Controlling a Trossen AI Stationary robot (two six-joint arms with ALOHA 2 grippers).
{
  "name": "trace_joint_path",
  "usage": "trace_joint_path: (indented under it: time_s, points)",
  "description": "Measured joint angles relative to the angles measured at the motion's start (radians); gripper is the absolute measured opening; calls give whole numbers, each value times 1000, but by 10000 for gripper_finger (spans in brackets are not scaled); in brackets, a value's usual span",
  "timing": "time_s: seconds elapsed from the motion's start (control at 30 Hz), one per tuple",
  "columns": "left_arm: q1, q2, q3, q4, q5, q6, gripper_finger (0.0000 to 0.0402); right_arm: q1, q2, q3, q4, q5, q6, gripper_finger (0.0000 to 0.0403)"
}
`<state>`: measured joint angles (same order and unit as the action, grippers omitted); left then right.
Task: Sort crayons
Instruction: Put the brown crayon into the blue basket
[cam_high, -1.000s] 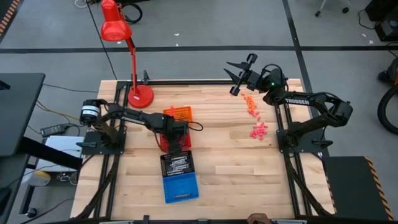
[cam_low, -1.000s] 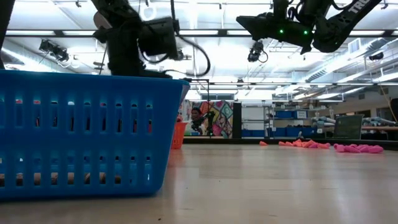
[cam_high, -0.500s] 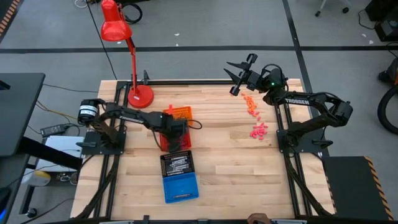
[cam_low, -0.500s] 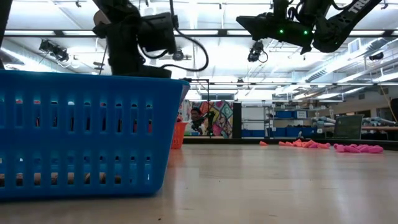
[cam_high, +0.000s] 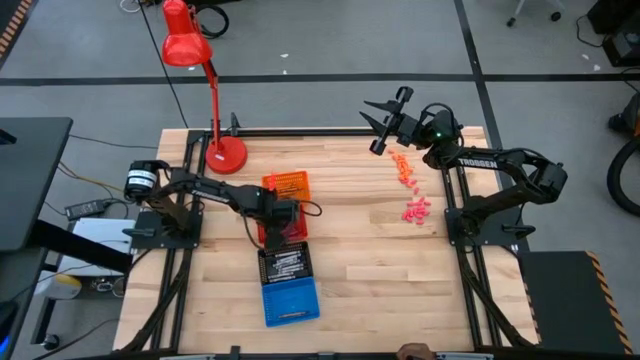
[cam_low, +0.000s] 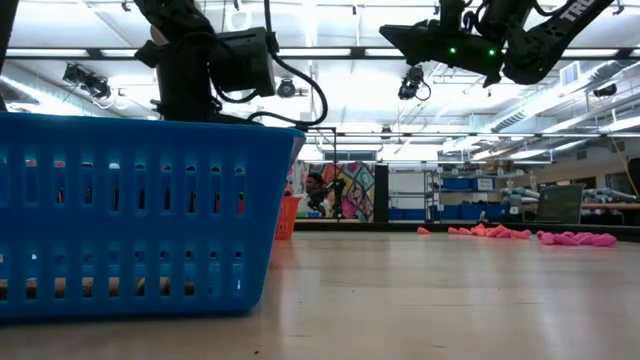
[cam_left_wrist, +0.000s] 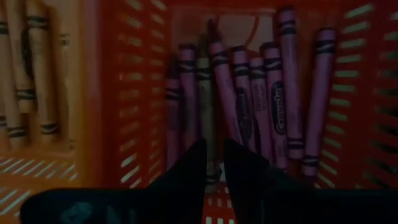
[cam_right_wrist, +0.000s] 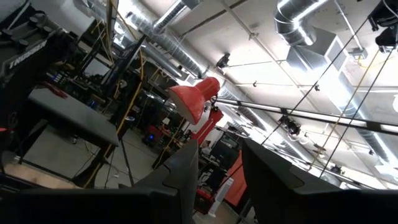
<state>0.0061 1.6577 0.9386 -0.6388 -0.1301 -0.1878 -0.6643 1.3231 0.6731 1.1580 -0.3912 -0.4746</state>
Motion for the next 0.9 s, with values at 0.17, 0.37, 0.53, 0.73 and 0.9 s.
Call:
trace_joint_path:
  time_s: [0.17, 0.37, 0.53, 0.73, 0.9]
  points:
    - [-17, -1, 2, 7, 3, 24, 64, 0, 0, 0, -2, 0, 0, 129]
    - [-2, -1, 3, 6, -10, 17, 64, 0, 0, 0, -2, -1, 0, 129]
    - [4, -1, 1, 11, -12, -6, 64, 0, 0, 0, -2, -1, 0, 129]
    - [2, -3, -46, 68, 28, -11, 64, 0, 0, 0, -2, -2, 0, 129]
    - [2, -4, -71, 99, 28, -12, 64, 0, 0, 0, -2, -2, 0, 129]
